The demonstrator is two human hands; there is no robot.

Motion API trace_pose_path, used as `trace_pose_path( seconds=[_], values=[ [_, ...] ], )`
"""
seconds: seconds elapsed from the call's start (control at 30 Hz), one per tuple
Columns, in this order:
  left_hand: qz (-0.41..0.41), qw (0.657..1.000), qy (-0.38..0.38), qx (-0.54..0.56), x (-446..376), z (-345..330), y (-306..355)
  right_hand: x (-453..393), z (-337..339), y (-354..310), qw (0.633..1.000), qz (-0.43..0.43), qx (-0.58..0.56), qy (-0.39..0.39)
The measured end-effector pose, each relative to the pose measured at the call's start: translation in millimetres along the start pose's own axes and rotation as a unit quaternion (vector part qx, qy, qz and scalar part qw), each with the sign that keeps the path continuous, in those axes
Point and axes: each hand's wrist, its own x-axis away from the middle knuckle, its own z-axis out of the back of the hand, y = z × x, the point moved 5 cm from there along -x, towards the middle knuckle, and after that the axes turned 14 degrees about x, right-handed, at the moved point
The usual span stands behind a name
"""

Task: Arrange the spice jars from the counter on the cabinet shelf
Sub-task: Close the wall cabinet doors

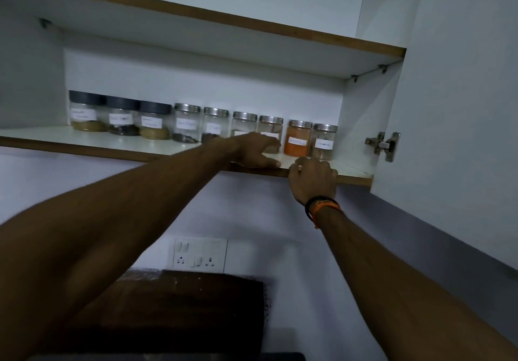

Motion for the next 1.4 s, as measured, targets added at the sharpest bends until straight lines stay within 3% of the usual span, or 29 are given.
trace_pose_path(
  seconds=[0.2, 0.37, 0.87, 1.2, 1.4],
  values=[
    [0.004, 0.999, 0.049, -0.017, 70.6, 6.6, -23.7, 31.5, 21.1, -49.2, 0.995, 0.062, -0.059, 0.050],
    [0.043, 0.996, 0.033, -0.069, 137.0, 16.4, -61.8, 59.0, 38.0, -94.7, 0.990, 0.117, -0.073, 0.039],
    [0.133, 0.971, 0.057, -0.192, 342.8, 135.4, -111.3, 119.6, 113.3, -299.0, 0.961, 0.206, -0.183, 0.010],
    [0.207, 0.906, 0.141, -0.342, 473.2, 204.7, -108.2, 151.9, 177.0, -417.7, 0.920, 0.265, -0.289, 0.024],
    [0.284, 0.829, 0.205, -0.435, 565.9, 238.0, -102.3, 181.9, 236.2, -496.9, 0.876, 0.311, -0.366, 0.048]
  ],
)
